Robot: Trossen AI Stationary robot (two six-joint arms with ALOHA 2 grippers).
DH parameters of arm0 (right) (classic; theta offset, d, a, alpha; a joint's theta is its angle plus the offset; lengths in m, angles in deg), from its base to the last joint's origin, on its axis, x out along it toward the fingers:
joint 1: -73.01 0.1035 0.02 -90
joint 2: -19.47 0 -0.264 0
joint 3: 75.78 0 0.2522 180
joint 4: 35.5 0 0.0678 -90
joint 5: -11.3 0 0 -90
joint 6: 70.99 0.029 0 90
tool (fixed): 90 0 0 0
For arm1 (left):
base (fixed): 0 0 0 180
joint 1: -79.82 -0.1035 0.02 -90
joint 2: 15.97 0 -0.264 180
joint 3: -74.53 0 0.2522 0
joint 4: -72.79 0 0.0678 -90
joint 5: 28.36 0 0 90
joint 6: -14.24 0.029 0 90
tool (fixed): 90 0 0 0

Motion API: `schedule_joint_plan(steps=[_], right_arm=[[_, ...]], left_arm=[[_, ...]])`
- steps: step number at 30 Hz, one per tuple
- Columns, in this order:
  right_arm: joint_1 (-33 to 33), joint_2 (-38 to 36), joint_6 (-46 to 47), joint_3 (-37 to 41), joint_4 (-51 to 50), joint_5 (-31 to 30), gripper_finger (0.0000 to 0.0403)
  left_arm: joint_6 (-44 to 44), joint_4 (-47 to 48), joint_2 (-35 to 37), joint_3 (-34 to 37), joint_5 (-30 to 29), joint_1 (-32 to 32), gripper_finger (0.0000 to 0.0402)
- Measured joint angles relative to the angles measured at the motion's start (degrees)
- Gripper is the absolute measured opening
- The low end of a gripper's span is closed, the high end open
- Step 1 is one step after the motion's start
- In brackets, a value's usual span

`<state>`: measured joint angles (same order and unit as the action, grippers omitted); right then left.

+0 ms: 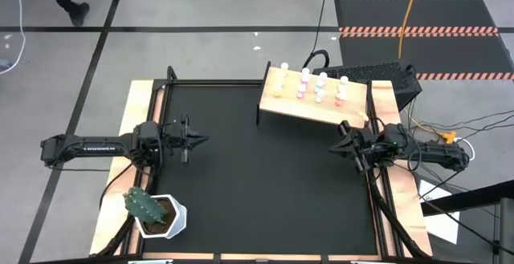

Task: Pick and place medicine bottles onto shelf by color
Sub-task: Return to Home Position

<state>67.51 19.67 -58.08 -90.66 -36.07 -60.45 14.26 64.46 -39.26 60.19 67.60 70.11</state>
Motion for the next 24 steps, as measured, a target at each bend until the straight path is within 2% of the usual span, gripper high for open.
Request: schedule_joint_plan(steps=[4,8,13,15,18,24], right_arm=[[0.0,0.0,-2.0,0.1,-3.8,0.0,0.0],[0.0,0.0,-1.4,0.1,-8.5,-0.2,0.0],[0.0,0.0,-0.8,0.2,-7.1,0.0,0.0],[0.0,0.0,0.7,0.2,-8.1,0.2,0.0],[0.0,0.0,1.0,0.2,-8.2,2.1,0.0],[0.0,0.0,0.6,0.2,-7.9,2.8,0.0]], left_arm=[[1.6,-0.7,0.1,0.0,0.9,0.1,0.0005],[3.1,1.9,0.1,0.0,3.3,0.1,0.0021],[1.6,6.9,0.2,0.0,4.0,0.0,0.0031],[-0.3,8.3,0.7,0.0,6.5,0.0,0.0032],[-1.2,11.4,2.3,0.0,10.4,0.1,0.0026],[1.4,15.2,8.8,0.0,13.3,-0.2,0.0004]])
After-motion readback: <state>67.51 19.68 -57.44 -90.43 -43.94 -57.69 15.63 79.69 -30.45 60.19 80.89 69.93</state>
